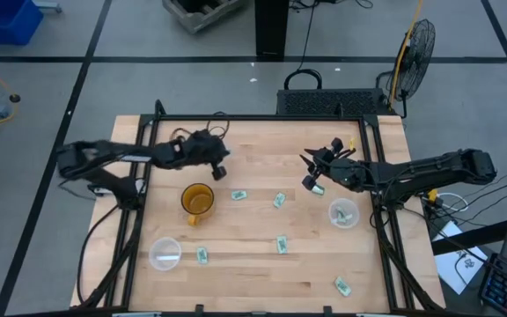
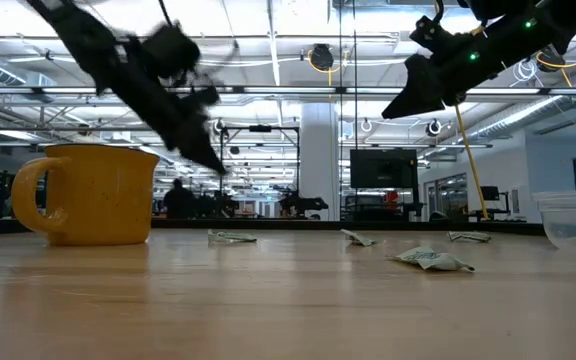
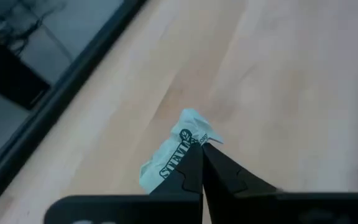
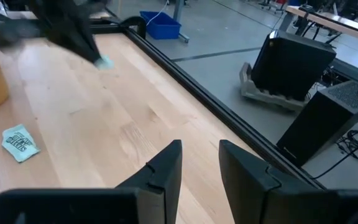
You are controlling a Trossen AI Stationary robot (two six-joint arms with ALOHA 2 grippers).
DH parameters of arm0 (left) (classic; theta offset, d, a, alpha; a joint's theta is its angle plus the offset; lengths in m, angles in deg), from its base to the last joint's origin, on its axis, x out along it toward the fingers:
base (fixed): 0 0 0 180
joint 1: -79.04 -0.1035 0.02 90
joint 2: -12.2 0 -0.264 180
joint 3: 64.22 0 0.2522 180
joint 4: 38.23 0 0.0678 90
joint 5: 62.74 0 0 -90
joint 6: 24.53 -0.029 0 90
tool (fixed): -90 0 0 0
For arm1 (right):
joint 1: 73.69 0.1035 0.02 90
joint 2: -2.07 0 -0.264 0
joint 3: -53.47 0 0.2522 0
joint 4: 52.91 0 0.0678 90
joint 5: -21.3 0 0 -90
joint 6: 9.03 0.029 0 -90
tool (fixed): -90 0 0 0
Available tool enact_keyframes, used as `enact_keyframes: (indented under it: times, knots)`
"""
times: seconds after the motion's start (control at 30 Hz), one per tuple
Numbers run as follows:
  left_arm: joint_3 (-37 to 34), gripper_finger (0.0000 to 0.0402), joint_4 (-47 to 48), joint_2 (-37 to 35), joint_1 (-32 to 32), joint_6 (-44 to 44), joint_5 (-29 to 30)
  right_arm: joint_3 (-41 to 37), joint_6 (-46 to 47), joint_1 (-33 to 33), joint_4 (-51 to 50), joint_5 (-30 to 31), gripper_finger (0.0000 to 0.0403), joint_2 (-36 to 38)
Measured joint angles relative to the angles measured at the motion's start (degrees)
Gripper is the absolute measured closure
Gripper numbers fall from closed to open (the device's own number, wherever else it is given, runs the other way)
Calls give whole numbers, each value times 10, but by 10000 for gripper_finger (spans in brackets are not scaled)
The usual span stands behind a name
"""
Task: Pick and place Stevia / Truvia into bins
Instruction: Put the stevia packet into the left transparent container
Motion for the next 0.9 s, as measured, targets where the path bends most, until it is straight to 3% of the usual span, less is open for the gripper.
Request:
enact_keyframes:
  times: [0.27, 0.43, 0.7, 0.9]
  knots:
    - [1, 398, 241, -259, 135, 83, -4, 0, -109, -3, 56, 0, 300, 0]
    - [1, 399, 379, -355, 251, 129, -5, 0, -153, -22, 168, 0, 300, 0]
    - [1, 399, 517, -373, 426, 407, -33, 0, -187, -68, 259, 0, 300, 0]
    - [1, 399, 499, -340, 550, 613, -49, 0, -200, -104, 276, 0, 300, 0]
